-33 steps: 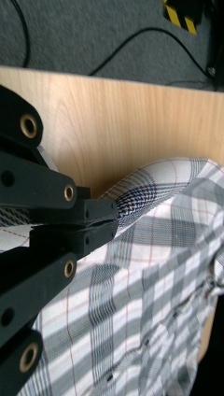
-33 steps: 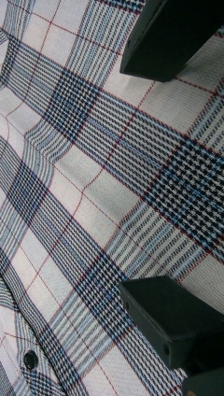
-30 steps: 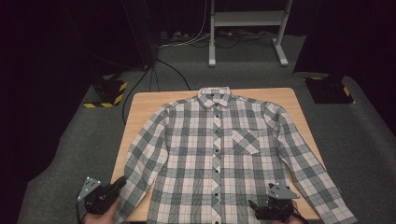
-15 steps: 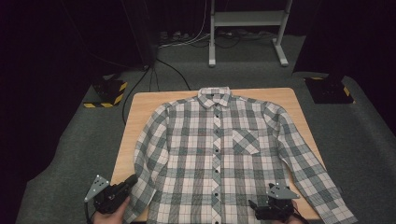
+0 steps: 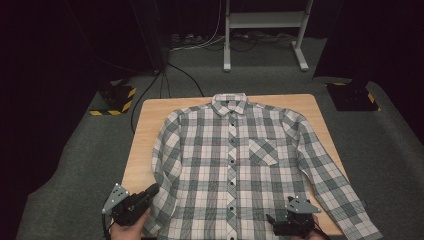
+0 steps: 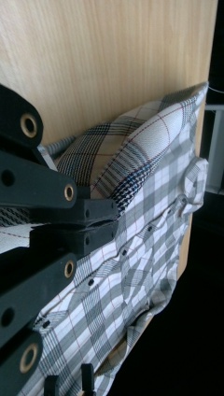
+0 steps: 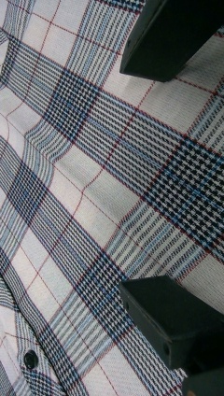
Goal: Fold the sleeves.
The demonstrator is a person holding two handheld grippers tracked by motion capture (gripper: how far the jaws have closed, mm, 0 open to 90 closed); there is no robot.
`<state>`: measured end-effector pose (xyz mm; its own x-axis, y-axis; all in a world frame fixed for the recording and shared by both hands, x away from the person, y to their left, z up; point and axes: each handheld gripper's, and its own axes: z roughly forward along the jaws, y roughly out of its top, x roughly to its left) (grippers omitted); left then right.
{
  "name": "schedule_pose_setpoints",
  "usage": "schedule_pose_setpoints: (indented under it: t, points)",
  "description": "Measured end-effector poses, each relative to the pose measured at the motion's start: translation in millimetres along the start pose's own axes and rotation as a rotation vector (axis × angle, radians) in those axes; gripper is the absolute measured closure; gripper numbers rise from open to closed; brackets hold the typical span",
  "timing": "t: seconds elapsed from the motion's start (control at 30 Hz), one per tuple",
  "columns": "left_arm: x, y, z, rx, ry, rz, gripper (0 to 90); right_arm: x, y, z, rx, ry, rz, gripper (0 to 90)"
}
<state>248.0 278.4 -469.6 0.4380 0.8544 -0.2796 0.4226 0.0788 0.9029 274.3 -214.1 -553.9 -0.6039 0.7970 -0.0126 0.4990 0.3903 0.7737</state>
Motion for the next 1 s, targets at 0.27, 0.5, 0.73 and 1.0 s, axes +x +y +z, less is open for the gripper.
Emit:
schedule_pose_setpoints:
  t: [0.27,0.5,0.73,1.0]
  points:
    - [-11.9,8.9,10.5,0.008,-0.028,0.027,88.2,0.0,0.0,0.0,0.0,0.001,0.0,0.0]
    - [-21.6,13.9,20.6,0.014,-0.046,0.043,88.2,-0.1,0.0,0.0,0.0,0.002,0.0,0.0]
    - [-34.3,14.9,35.9,0.036,-0.063,0.066,88.4,-0.1,-0.1,0.0,-0.001,0.002,-0.001,0.0]
    - [-50.5,12.0,57.1,0.073,-0.083,0.098,88.3,-0.1,-0.1,-0.1,-0.001,0.003,-0.001,0.0]
